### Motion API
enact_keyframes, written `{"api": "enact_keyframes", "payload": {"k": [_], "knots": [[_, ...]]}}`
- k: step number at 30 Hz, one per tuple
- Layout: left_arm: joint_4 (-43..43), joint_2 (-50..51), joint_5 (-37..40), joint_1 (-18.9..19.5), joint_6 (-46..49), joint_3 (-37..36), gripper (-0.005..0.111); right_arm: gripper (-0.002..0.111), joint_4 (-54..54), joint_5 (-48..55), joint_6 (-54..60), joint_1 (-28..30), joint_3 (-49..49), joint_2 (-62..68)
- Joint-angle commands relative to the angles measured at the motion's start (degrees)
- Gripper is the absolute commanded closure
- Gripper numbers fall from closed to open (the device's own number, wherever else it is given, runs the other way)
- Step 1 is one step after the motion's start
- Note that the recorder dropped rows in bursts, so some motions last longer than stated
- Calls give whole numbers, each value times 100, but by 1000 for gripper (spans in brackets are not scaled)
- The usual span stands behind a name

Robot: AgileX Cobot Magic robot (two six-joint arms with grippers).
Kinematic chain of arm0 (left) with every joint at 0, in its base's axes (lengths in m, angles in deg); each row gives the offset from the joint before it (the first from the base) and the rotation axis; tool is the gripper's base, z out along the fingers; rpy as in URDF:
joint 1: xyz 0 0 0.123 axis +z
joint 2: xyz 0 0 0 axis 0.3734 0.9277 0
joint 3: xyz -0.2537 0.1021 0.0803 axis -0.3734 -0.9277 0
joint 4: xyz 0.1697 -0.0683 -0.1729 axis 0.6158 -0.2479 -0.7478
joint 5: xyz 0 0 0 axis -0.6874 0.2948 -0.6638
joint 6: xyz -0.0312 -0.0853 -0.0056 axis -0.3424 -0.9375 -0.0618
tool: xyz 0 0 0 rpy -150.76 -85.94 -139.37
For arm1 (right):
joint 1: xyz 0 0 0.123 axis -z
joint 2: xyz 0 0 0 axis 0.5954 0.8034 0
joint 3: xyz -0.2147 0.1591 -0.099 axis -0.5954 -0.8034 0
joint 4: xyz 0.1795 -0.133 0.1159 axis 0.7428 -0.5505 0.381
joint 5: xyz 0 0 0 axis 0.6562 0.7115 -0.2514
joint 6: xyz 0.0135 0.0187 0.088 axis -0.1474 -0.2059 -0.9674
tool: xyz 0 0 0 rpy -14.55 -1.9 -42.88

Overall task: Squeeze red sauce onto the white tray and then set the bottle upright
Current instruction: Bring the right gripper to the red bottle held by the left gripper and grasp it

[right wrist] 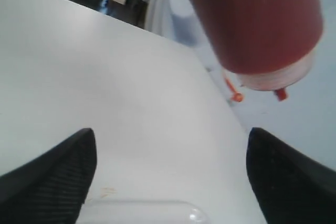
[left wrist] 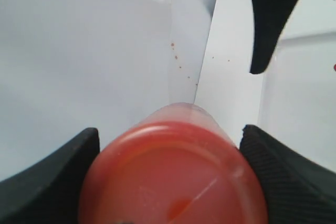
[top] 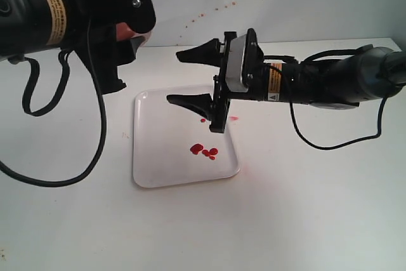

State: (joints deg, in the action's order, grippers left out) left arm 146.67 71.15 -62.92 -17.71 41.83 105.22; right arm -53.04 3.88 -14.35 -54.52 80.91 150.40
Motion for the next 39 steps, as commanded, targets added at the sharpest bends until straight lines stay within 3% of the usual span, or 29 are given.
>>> {"api": "enact_keyframes", "payload": {"k": [1, 5, 10, 13, 39], "knots": [[176, -112, -264, -27, -11, 54, 107, 32, 1134, -162, 724, -10, -9, -19], [176, -112, -492, -27, -38, 54, 107, 29, 1546, -419, 806, -116, -9, -7], [112, -112, -799, -27, -49, 54, 107, 29, 2117, 28, 1867, -419, -9, -7], [112, -112, -836, -27, -47, 54, 107, 29, 2754, 287, 1906, -563, -9, -7], [-481, -112, -1808, -27, -77, 54, 107, 30, 3752, -151, 2052, -1122, -9, -7]]}}
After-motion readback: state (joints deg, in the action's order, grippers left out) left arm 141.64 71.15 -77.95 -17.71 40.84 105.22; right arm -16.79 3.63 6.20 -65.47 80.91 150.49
